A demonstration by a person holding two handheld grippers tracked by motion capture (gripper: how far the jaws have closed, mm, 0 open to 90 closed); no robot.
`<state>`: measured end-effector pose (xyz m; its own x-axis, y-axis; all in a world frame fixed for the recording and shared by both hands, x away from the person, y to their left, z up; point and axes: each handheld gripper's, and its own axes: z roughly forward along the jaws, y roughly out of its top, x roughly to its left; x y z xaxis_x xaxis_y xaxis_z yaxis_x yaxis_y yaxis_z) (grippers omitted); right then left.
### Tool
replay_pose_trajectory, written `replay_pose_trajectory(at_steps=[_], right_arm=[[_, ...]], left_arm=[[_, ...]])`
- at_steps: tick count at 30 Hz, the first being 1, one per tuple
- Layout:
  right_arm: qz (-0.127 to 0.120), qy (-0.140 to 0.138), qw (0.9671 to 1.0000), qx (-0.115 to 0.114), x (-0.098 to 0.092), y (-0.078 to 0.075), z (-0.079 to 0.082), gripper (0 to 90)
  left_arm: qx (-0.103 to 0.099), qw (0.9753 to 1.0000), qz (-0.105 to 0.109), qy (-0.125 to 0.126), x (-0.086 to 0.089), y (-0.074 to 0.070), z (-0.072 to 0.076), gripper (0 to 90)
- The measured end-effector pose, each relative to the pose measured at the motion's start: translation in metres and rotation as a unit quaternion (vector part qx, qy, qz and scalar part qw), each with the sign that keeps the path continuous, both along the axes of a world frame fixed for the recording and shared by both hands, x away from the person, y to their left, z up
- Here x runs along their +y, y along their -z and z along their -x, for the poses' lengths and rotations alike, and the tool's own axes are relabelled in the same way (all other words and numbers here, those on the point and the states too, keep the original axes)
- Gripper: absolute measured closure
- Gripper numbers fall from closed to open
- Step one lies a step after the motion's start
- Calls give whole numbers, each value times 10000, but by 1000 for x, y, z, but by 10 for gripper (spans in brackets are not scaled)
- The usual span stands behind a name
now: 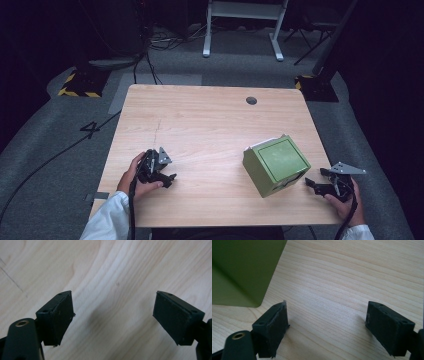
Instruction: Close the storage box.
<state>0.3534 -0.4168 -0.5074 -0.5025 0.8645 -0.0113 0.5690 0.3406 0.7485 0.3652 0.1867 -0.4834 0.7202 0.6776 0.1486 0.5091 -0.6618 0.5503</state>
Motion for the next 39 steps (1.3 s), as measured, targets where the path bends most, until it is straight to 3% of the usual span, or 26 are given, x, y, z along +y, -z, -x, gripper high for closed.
replay_pose_trajectory(at_steps=[6, 7, 8, 9, 10, 13, 21, 39], right_arm=[[-3, -1, 10000, 6, 0, 0, 0, 181], [-4, 0, 10000, 9, 0, 0, 0, 181], [-4, 1, 10000, 8, 0, 0, 0, 181], [-4, 1, 10000, 8, 0, 0, 0, 181], [-3, 3, 10000, 5, 0, 0, 0, 181], [-3, 3, 10000, 5, 0, 0, 0, 181], [4, -14, 10000, -10, 0, 0, 0, 184], [13, -18, 10000, -10, 0, 0, 1, 184]], left_arm=[[97, 9983, 515, -262, 28, 11, 9, 170], [97, 9983, 515, -262, 28, 11, 9, 169], [159, 9953, 884, -361, 38, 16, 14, 168], [159, 9953, 884, -361, 38, 16, 14, 164], [47, 9936, 1057, -404, 47, 20, 19, 159], [-112, 9920, 1173, -447, 57, 24, 26, 159], [-150, 9908, 1163, -679, 62, 24, 31, 156], [-117, 9911, 1171, -631, 62, 24, 29, 148]])
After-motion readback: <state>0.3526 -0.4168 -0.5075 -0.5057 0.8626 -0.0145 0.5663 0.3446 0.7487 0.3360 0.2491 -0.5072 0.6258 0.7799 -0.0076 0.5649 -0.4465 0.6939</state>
